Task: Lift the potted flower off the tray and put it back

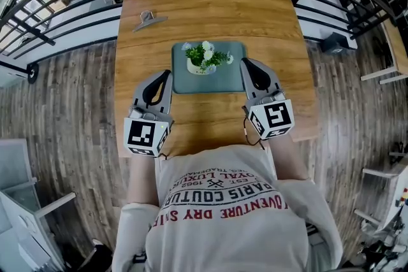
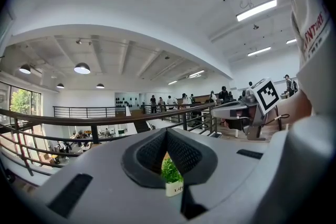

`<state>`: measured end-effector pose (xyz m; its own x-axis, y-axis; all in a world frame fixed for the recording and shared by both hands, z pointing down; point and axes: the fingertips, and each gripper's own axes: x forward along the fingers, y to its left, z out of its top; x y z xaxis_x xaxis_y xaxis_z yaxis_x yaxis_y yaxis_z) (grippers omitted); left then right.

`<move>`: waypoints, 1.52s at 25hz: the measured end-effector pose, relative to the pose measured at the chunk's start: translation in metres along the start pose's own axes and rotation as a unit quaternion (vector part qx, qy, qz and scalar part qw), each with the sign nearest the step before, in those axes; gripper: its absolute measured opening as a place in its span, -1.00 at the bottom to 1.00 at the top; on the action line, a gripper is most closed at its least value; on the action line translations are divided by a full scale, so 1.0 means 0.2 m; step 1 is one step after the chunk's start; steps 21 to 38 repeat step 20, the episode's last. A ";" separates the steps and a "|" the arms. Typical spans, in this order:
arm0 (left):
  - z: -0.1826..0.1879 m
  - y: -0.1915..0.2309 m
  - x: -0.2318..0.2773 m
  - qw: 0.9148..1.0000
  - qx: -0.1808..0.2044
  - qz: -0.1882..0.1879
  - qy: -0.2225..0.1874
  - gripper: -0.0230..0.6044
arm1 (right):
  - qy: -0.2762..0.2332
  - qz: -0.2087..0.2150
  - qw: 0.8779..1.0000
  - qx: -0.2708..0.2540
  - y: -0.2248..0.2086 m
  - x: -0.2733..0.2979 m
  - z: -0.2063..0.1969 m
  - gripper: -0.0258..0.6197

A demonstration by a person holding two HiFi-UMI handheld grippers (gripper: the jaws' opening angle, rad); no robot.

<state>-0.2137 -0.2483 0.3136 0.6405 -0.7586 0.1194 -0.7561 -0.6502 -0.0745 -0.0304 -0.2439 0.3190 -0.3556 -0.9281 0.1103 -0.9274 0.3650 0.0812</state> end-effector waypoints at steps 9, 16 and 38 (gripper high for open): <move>0.00 0.04 -0.03 1.000 0.009 0.019 0.005 -0.89 | -0.001 0.018 1.000 0.013 0.01 -0.01 -0.02 -0.84; -0.02 0.02 -0.02 1.000 0.011 0.015 0.019 -0.89 | -0.011 0.041 0.999 0.010 0.03 -0.01 -0.01 -0.84; -0.03 0.01 -0.02 1.000 0.008 0.018 0.018 -0.89 | -0.014 0.054 0.998 0.006 0.06 -0.03 -0.01 -0.84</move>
